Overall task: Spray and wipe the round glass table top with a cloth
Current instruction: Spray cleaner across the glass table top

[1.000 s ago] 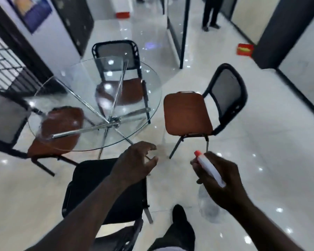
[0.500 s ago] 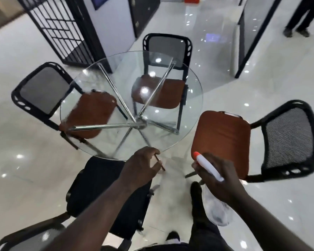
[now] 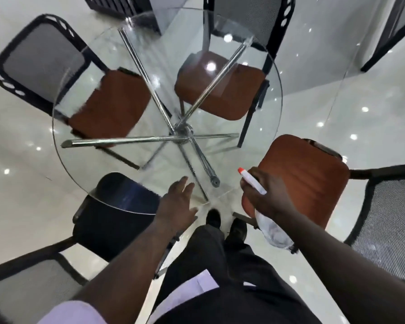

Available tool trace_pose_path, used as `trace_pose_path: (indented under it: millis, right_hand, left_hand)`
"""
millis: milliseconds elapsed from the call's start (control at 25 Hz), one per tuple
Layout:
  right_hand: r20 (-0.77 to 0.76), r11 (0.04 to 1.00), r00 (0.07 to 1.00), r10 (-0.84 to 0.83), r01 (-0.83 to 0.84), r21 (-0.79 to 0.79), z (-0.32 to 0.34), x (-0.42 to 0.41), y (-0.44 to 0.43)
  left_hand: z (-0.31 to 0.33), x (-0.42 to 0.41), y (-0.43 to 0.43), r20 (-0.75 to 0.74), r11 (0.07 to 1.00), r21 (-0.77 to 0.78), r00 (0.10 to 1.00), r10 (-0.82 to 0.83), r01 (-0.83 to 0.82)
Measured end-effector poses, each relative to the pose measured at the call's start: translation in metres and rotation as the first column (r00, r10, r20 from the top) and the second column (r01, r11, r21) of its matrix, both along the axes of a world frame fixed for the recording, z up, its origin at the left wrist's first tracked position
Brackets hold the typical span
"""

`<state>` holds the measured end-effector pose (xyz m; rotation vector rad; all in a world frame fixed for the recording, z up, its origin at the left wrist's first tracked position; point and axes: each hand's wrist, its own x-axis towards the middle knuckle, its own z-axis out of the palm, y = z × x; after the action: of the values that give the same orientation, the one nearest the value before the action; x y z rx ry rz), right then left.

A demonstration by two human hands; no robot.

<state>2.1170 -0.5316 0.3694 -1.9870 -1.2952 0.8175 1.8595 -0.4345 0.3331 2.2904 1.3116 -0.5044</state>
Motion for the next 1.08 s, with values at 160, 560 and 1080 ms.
trace_pose_path:
  millis: [160,560,1080]
  right_hand:
    - [-0.014,0.999,0.999,0.051,-0.051,-0.015,-0.014,0.007,0.009]
    - [-0.015,0.969,0.971,0.240,-0.240,-0.054,-0.036,0.009,0.004]
    - [0.082,0.986,0.990,-0.116,0.125,-0.114,-0.006,0.098,0.080]
  left_hand:
    - [-0.018,0.019,-0.002,-0.064,0.996,0.072,0.996,-0.056,0.061]
    - [-0.020,0.021,0.005,-0.017,0.992,0.122,0.999,-0.043,0.045]
    - [-0.007,0.069,0.109,-0.039,0.991,0.126,0.998,0.048,-0.043]
